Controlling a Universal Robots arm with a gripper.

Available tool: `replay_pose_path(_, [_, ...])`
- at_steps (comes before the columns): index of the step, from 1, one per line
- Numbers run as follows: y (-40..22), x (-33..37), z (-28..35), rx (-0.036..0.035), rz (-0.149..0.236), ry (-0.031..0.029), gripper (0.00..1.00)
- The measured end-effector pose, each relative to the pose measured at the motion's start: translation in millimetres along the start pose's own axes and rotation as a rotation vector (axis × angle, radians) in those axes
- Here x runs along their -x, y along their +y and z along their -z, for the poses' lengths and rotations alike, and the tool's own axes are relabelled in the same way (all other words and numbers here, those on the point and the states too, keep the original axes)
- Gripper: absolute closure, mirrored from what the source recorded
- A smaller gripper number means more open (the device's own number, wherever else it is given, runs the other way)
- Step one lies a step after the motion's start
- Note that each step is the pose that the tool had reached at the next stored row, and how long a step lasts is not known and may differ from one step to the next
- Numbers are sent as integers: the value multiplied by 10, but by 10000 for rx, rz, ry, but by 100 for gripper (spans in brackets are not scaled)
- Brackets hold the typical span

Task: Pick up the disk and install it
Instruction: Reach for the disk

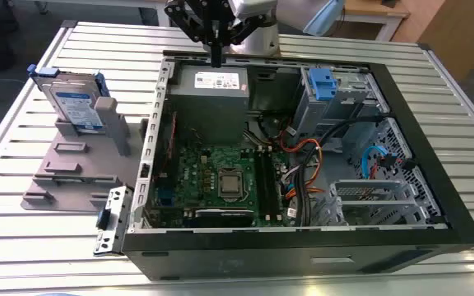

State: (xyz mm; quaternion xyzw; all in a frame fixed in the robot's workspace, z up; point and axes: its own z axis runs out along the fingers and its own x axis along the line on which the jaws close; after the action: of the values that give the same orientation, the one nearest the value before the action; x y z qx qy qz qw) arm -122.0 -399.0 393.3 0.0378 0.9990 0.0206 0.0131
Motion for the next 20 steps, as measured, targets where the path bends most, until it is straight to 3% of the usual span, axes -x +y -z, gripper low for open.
replay_pose_path(7, [-1, -17, 0, -1, 0, 0, 89])
replay_pose_path(20, [-8, -111, 1, -1, 0, 0, 89])
